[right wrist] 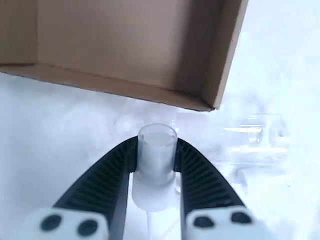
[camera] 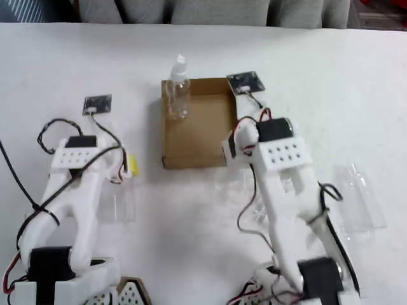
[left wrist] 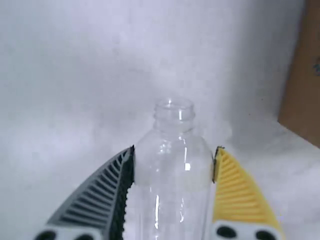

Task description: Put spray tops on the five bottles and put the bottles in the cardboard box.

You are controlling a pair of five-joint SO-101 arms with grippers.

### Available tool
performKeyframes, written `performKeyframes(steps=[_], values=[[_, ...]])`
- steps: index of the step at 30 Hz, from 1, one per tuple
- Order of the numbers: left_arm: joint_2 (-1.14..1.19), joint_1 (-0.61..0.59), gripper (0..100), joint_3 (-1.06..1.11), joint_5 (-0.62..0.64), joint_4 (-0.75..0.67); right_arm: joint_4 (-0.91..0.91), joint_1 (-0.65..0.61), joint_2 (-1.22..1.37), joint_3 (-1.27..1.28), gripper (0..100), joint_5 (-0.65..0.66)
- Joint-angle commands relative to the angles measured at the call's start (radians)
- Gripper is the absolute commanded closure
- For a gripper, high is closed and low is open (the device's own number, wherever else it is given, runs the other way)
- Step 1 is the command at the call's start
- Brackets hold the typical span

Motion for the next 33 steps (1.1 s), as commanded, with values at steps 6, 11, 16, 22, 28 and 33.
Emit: performKeyframes(steps=[6,11,16,22,28,33], values=[[-0.015,-0.002,93,-0.354,-0.003,0.233,-0.081,0.005,-0.467,-0.028,98.1,0.014],[-0.015,0.053,93,-0.583,-0.008,0.407,-0.272,0.019,-0.645,-0.025,98.1,0.017],[-0.015,0.162,93,-0.772,-0.006,0.551,-0.348,0.031,-0.753,-0.025,98.1,0.092],[-0.186,0.268,93,-0.776,-0.011,0.580,-0.371,0.031,-0.868,-0.020,98.1,0.031],[-0.484,0.351,92,-0.523,-0.005,0.417,-0.404,0.054,-0.911,0.041,98.1,-0.084],[-0.684,0.392,92,-0.229,-0.005,0.170,-0.581,0.058,-0.909,0.052,98.1,-0.160]])
